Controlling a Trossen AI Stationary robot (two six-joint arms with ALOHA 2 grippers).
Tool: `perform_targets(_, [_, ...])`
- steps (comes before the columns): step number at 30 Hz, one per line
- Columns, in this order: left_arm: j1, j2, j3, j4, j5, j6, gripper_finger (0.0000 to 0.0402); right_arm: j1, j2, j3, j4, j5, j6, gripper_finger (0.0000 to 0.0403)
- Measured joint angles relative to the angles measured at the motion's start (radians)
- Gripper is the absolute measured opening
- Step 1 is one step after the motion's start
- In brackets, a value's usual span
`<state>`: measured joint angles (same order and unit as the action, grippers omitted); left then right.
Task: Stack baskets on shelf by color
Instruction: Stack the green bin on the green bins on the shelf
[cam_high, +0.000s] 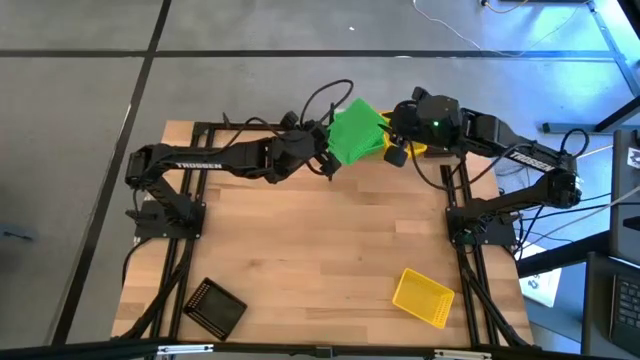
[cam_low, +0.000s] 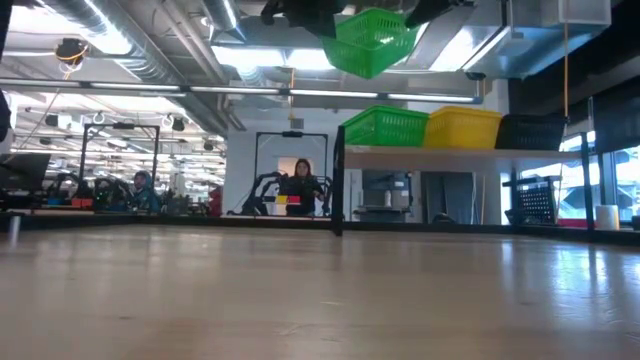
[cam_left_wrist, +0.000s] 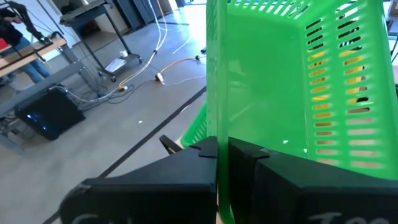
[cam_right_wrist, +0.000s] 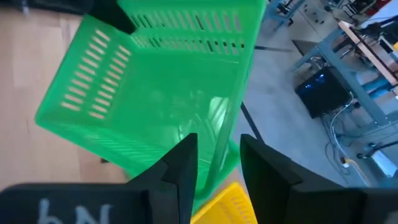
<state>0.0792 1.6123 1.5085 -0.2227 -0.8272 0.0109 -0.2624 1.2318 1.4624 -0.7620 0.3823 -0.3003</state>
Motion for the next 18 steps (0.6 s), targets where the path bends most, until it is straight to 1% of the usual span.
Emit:
perform_targets(4, [-0.008,0.000,0.000,-0.002,0.000,0.000,0.0000,0.000,0.022,0.000,0.007,0.001,-0.022,0.0122])
perform_targets(6, [-0.010,0.000,0.000,-0.004,0.000,0.000,0.0000,0.000,0.034,0.000,0.010,0.001,-0.023,0.0116])
perform_targets(8, [-0.010,0.000,0.000,-0.005,0.000,0.000,0.0000,-0.001,0.044,0.000,0.011,0.003,-0.023,0.0095])
perform_targets(12, [-0.011,0.000,0.000,-0.006,0.001,-0.002,0.0000,-0.002,0.060,0.000,0.014,0.017,-0.023,0.0024])
perform_targets(13, [-0.011,0.000,-0.001,-0.007,0.002,-0.003,0.0000,-0.003,0.062,0.000,0.016,0.018,-0.025,0.0014])
perform_targets(18, [-0.011,0.000,-0.001,-0.007,0.004,-0.022,0.0010,-0.003,0.064,0.000,0.016,0.017,-0.027,0.0006])
